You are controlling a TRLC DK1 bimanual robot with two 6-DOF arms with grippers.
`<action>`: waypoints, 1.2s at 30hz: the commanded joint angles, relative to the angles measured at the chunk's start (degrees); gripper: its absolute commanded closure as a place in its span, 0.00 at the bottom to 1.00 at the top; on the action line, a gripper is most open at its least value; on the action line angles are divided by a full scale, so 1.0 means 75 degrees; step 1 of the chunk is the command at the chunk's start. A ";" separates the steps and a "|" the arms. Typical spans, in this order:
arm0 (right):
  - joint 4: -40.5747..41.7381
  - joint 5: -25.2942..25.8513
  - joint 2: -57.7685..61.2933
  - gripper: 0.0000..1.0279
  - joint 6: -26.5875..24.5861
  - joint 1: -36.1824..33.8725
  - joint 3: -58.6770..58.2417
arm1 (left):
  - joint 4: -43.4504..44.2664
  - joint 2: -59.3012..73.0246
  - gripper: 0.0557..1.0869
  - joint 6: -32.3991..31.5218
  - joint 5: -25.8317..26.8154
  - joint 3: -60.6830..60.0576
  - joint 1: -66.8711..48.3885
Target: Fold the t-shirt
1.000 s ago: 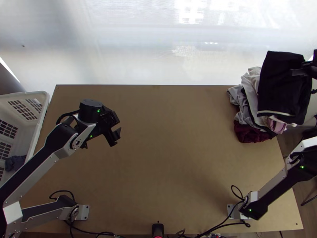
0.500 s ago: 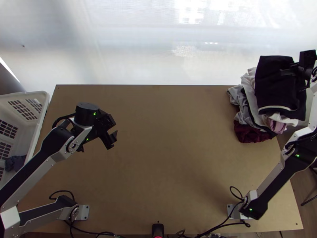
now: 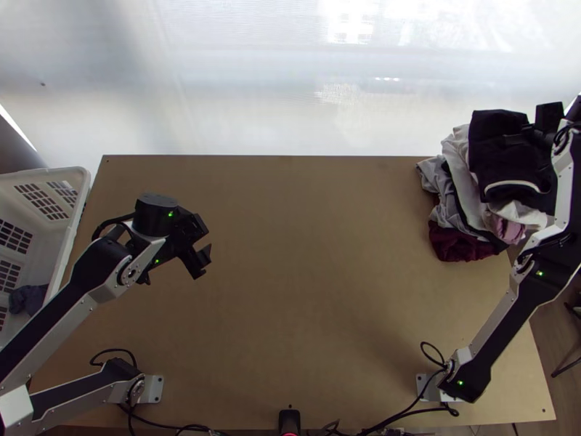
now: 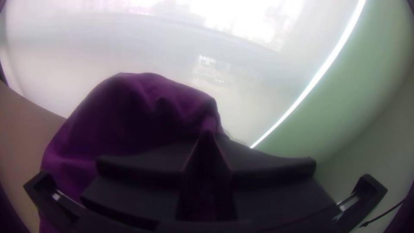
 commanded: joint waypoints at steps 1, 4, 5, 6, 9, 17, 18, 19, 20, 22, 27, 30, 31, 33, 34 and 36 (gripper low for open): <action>0.0127 0.0110 0.0439 0.97 0.0102 -0.0005 -0.0016 | -0.0047 -0.0036 0.05 -0.0087 -0.0159 -0.0006 -0.0090; 0.0127 0.0110 0.0462 0.97 0.0149 0.0042 -0.0086 | -0.0070 -0.0036 0.05 -0.0110 -0.0194 -0.0006 -0.0113; 0.0127 0.0110 0.0462 0.97 0.0149 0.0054 -0.0098 | -0.0082 -0.0048 0.05 -0.0122 -0.0205 -0.0006 -0.0113; 0.0127 0.0110 0.0462 0.97 0.0161 0.0077 -0.0109 | -0.0082 -0.0048 0.05 -0.0122 -0.0205 0.0006 -0.0125; 0.0057 0.0110 0.0521 0.90 0.0231 0.0077 -0.0109 | -0.0082 -0.0048 0.05 -0.0169 -0.0229 0.0017 -0.0137; -0.0248 0.0110 0.0204 0.43 0.0266 0.0113 -0.0695 | -0.0082 -0.0036 0.05 -0.0204 -0.0252 0.0041 -0.0184; -0.0318 0.0110 0.0134 0.32 0.0266 0.0124 -0.0742 | -0.0082 -0.0036 0.05 -0.0204 -0.0252 0.0041 -0.0196; -0.0401 0.0110 0.0075 0.18 0.0278 0.0124 -0.0801 | -0.0082 -0.0036 0.05 -0.0204 -0.0252 0.0041 -0.0196; -0.0471 0.0110 -0.0018 0.05 0.0278 0.0136 -0.0906 | -0.0082 -0.0036 0.05 -0.0204 -0.0252 0.0041 -0.0207; -0.0506 0.0110 -0.0182 0.04 0.0266 0.0159 -0.1316 | -0.0059 -0.0024 0.05 -0.0204 -0.0252 0.0053 -0.0242; -0.0014 0.0251 -0.0557 0.04 0.0255 0.0159 -0.2500 | -0.0059 -0.0024 0.05 -0.0204 -0.0264 0.0111 -0.0266; 0.0150 0.0309 -0.0663 0.04 0.0255 0.0136 -0.2922 | -0.0094 -0.0071 0.05 -0.0204 -0.0264 0.0088 -0.0254; 0.0326 0.0321 -0.0745 0.04 0.0255 0.0136 -0.3180 | -0.0094 -0.0094 0.05 -0.0204 -0.0264 0.0064 -0.0254; 0.0642 0.0356 -0.0909 0.04 0.0231 0.0136 -0.3648 | -0.0094 -0.0141 0.05 -0.0204 -0.0264 0.0006 -0.0266; 0.0807 0.0391 -0.0956 0.04 0.0208 0.0136 -0.3883 | -0.0094 -0.0153 0.05 -0.0204 -0.0264 -0.0018 -0.0278; 0.1088 0.0403 -0.1026 0.04 0.0161 0.0089 -0.4234 | -0.0094 -0.0200 0.05 -0.0216 -0.0264 -0.0053 -0.0278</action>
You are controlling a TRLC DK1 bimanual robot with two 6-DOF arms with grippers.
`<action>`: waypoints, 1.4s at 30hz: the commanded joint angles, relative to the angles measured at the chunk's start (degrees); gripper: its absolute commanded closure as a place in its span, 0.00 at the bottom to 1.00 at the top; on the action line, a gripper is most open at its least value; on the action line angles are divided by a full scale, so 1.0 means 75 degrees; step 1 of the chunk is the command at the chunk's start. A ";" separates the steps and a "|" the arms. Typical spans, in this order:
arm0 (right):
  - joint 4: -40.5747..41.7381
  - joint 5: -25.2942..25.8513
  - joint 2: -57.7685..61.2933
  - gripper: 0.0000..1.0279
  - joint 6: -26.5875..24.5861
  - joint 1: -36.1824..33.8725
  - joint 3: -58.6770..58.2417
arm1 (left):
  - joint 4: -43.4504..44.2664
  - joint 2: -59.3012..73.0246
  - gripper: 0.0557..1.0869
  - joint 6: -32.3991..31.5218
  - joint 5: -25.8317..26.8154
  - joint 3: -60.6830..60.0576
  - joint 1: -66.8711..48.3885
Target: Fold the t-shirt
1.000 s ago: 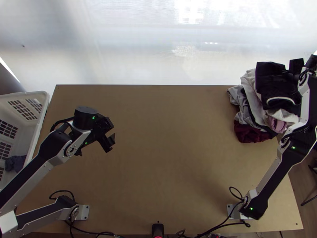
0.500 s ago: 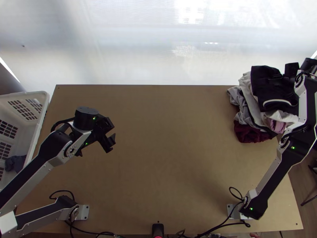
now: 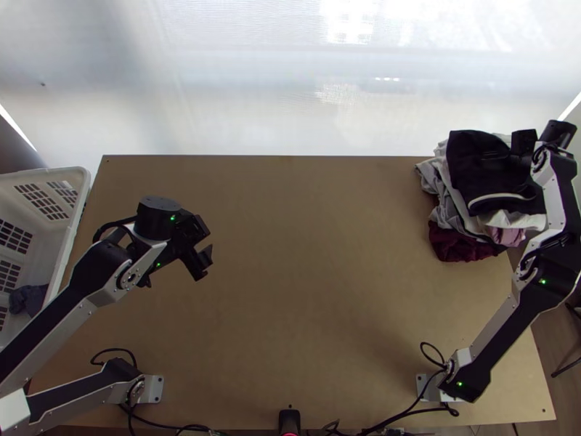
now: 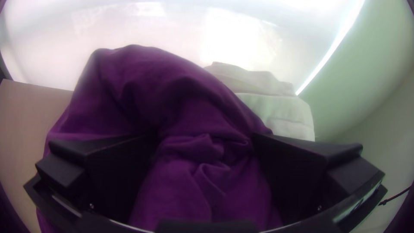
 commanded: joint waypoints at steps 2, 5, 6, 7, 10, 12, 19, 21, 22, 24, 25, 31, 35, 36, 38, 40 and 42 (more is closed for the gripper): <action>0.0756 0.0155 -0.0330 0.04 -0.0104 -0.0124 -0.1385 | -0.0039 -0.0136 0.05 -0.0023 -0.0008 -0.0099 -0.0030; 0.0780 0.0144 -0.0341 0.04 -0.0116 -0.0241 -0.1373 | -0.0062 -0.0183 0.05 -0.0023 -0.0019 -0.0099 -0.0030; 0.0768 0.0144 -0.0388 0.04 -0.0116 -0.0253 -0.1350 | -0.0062 -0.0183 0.05 -0.0012 -0.0043 -0.0099 -0.0053; 0.0768 0.0144 -0.0447 0.04 -0.0116 -0.0265 -0.1315 | -0.0062 -0.0195 0.05 -0.0012 -0.0055 -0.0099 -0.0065; 0.0768 0.0132 -0.0728 0.04 -0.0057 -0.0288 -0.1139 | -0.0074 -0.0230 0.05 0.0000 -0.0090 -0.0064 -0.0159; 0.0686 0.0120 -0.0962 0.04 -0.0057 -0.0288 -0.0975 | -0.0074 -0.0230 0.05 -0.0012 -0.0101 -0.0041 -0.0206; 0.0077 -0.0009 -0.1607 0.04 -0.0034 -0.0183 -0.0764 | -0.0074 -0.0253 0.05 -0.0012 -0.0148 -0.0029 -0.0264; 0.0006 -0.0020 -0.1724 0.04 -0.0022 -0.0171 -0.0740 | -0.0097 -0.0265 0.05 0.0000 -0.0160 0.0029 -0.0264; -0.0017 -0.0032 -0.1795 0.04 -0.0022 -0.0159 -0.0740 | -0.0121 -0.0277 0.05 0.0000 -0.0160 0.0041 -0.0253; -0.0064 -0.0079 -0.1912 0.04 -0.0022 -0.0124 -0.0693 | -0.0144 -0.0300 0.05 0.0012 -0.0160 0.0041 -0.0253; -0.0134 -0.0079 -0.1947 0.04 -0.0022 -0.0101 -0.0623 | -0.0144 -0.0312 0.05 0.0023 -0.0160 0.0041 -0.0253; -0.0580 -0.0102 -0.2158 0.04 0.0142 -0.0030 0.0092 | -0.0214 -0.0394 0.05 0.0023 -0.0160 0.0053 -0.0264; -0.1072 -0.0102 -0.2263 0.04 0.0224 -0.0007 0.0748 | -0.0250 -0.0476 0.05 0.0023 -0.0160 0.0053 -0.0288; -0.1095 -0.0102 -0.2380 0.04 0.0224 -0.0007 0.0771 | -0.0261 -0.0499 0.05 0.0023 -0.0160 0.0065 -0.0323; -0.1224 -0.0102 -0.2603 0.04 0.0224 0.0052 0.0865 | -0.0273 -0.0523 0.05 0.0000 -0.0148 0.0088 -0.0323; -0.1447 -0.0102 -0.2826 0.04 0.0236 0.0110 0.1029 | -0.0308 -0.0534 0.05 -0.0047 -0.0148 0.0147 -0.0335; -0.1623 -0.0102 -0.3154 0.04 0.0341 0.0204 0.1076 | -0.0320 -0.0546 0.05 -0.0129 -0.0148 0.0194 -0.0346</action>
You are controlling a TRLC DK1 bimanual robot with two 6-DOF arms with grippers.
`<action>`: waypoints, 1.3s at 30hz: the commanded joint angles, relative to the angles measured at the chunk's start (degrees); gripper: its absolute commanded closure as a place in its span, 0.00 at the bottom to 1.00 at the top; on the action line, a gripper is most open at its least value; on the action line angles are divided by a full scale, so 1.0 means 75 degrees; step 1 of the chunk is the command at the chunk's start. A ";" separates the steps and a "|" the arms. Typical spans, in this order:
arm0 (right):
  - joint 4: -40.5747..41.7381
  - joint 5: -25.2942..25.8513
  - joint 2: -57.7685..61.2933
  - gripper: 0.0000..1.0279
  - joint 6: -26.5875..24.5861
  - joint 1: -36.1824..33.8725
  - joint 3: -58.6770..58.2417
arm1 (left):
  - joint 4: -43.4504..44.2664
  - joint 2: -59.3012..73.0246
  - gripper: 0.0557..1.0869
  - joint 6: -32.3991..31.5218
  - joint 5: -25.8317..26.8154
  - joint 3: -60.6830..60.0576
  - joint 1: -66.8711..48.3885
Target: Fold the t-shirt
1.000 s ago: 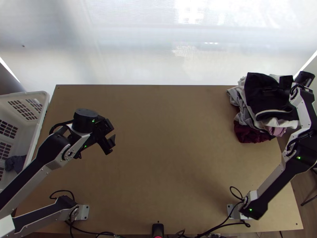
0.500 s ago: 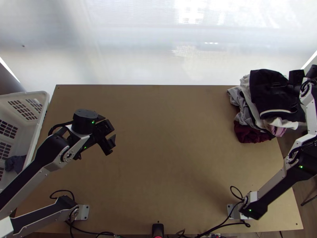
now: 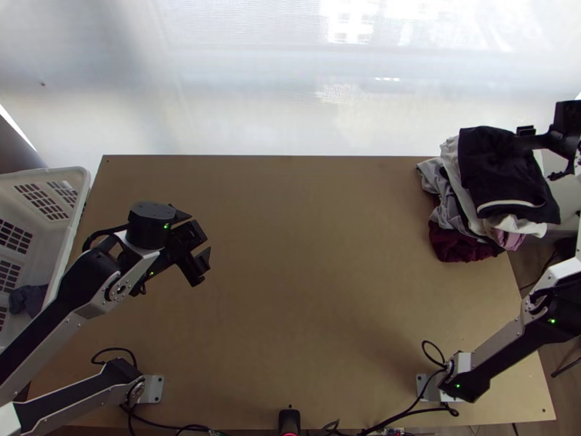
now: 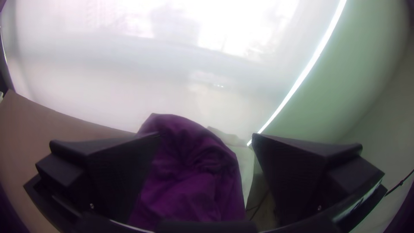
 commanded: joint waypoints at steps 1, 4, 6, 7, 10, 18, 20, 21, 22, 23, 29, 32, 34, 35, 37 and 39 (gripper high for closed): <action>-0.0568 -0.0006 -0.0920 0.04 0.0201 0.0234 0.0397 | -0.0061 -0.0092 0.05 -0.0176 0.0021 0.0118 -0.0040; -0.0580 0.0005 -0.1811 0.04 0.0272 0.0468 -0.0060 | -0.0072 -0.0232 0.05 -0.0293 0.0021 0.0106 -0.0040; -0.0509 0.0005 -0.2443 0.04 0.0248 0.0655 -0.0552 | -0.0072 -0.0338 0.05 -0.0363 0.0009 0.0071 -0.0040; -0.0462 0.0005 -0.2760 0.04 0.0248 0.0749 -0.0834 | -0.0072 -0.0408 0.05 -0.0422 0.0021 0.0047 -0.0029; -0.0345 0.0017 -0.3744 0.04 0.0248 0.0984 -0.1841 | -0.0072 -0.0678 0.05 -0.0527 0.0009 -0.0081 -0.0005; 0.1858 0.0908 -0.6568 0.05 0.0166 0.1277 -0.5709 | 0.0150 -0.1826 0.05 -0.0844 0.0009 -0.0867 0.0253; 0.2350 0.1236 -0.7272 0.05 0.0143 0.1335 -0.6599 | 0.0303 -0.2283 0.05 -0.0937 0.0009 -0.1160 0.0370; 0.2538 0.1341 -0.7623 0.05 0.0143 0.1335 -0.7009 | 0.0373 -0.2506 0.05 -0.0973 0.0009 -0.1324 0.0428; 0.2702 0.1447 -0.7975 0.05 0.0143 0.1359 -0.7431 | 0.0443 -0.2717 0.05 -0.1019 0.0009 -0.1476 0.0475; 0.2948 0.1623 -0.8314 0.05 0.0096 0.1394 -0.7841 | 0.0514 -0.2928 0.05 -0.1137 0.0021 -0.1605 0.0557; 0.4178 0.2748 -1.0025 0.05 -0.0385 0.2015 -0.9881 | 0.0818 -0.4193 0.05 -0.1465 0.0032 -0.2531 0.0932; 0.4331 0.2795 -1.0424 0.05 -0.0431 0.2085 -1.0502 | 0.0865 -0.4674 0.05 -0.1687 0.0103 -0.3070 0.1096; 0.4577 0.2795 -1.0670 0.05 -0.0549 0.2109 -1.0924 | 0.1064 -0.5037 0.05 -0.2004 0.0150 -0.3374 0.1296; 0.4752 0.2806 -1.0822 0.05 -0.0572 0.2109 -1.1158 | 0.1158 -0.5225 0.05 -0.2215 0.0161 -0.3527 0.1401; 0.5092 0.2806 -1.1092 0.05 -0.0631 0.2085 -1.1568 | 0.1451 -0.5670 0.05 -0.2367 0.0208 -0.3902 0.1530; 0.5209 0.2818 -1.1279 0.05 -0.0596 0.2085 -1.1920 | 0.1686 -0.6057 0.05 -0.2437 0.0255 -0.4253 0.1671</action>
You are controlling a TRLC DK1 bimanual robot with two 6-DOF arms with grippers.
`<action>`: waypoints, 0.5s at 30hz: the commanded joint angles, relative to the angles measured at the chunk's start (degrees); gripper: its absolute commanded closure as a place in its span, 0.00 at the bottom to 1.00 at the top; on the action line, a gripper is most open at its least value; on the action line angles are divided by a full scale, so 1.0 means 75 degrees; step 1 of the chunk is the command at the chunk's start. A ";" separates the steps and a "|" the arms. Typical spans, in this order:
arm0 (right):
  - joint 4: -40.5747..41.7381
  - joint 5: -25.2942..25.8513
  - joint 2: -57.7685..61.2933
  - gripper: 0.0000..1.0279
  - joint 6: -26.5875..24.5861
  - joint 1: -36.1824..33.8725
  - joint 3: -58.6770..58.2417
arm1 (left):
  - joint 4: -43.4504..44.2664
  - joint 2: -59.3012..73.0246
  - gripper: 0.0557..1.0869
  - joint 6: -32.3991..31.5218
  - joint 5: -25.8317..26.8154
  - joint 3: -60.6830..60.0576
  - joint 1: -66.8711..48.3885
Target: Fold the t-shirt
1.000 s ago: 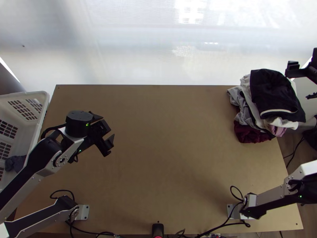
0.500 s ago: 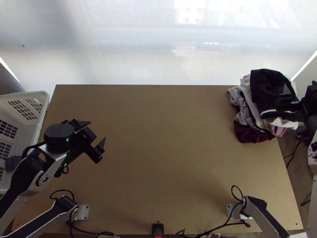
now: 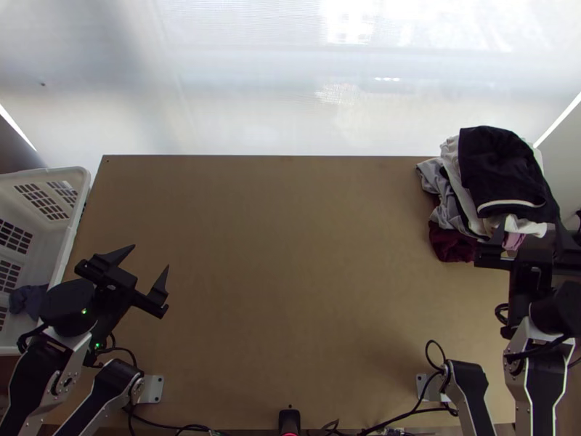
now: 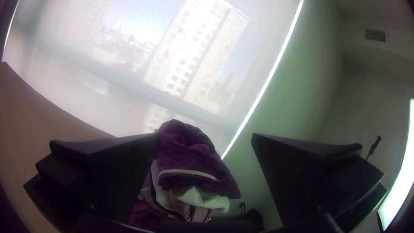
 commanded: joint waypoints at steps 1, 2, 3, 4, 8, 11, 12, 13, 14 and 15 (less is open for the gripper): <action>0.0751 0.0192 -0.1036 0.05 -0.0120 0.0103 -0.1671 | 0.0698 -0.1441 0.05 -0.0579 0.0194 -0.1255 0.0493; 0.0821 0.0192 -0.1083 0.05 -0.0109 0.0103 -0.1847 | 0.0757 -0.1547 0.05 -0.0602 0.0194 -0.1384 0.0517; 0.0915 0.0192 -0.1130 0.05 -0.0109 0.0103 -0.2023 | 0.0780 -0.1629 0.05 -0.0602 0.0194 -0.1501 0.0564; 0.1032 0.0192 -0.1153 0.05 -0.0109 0.0103 -0.2187 | 0.0815 -0.1687 0.05 -0.0614 0.0194 -0.1607 0.0622; 0.1278 0.0192 -0.1352 0.05 -0.0015 0.0115 -0.2656 | 0.1015 -0.1945 0.05 -0.0626 0.0194 -0.2017 0.0798; 0.1278 0.0192 -0.1692 0.05 -0.0050 0.0139 -0.3054 | 0.1214 -0.2203 0.05 -0.0626 0.0194 -0.2369 0.0939; 0.1278 0.0192 -0.1845 0.05 -0.0074 0.0150 -0.3206 | 0.1272 -0.2320 0.05 -0.0626 0.0194 -0.2451 0.0950; 0.1278 0.0192 -0.2056 0.05 -0.0109 0.0162 -0.3394 | 0.1319 -0.2379 0.05 -0.0614 0.0194 -0.2521 0.0986; 0.1255 0.0192 -0.2267 0.05 -0.0191 0.0162 -0.3534 | 0.1366 -0.2390 0.05 -0.0602 0.0194 -0.2544 0.1009; 0.1196 0.0192 -0.2501 0.05 -0.0273 0.0174 -0.3699 | 0.1390 -0.2390 0.05 -0.0579 0.0194 -0.2603 0.1021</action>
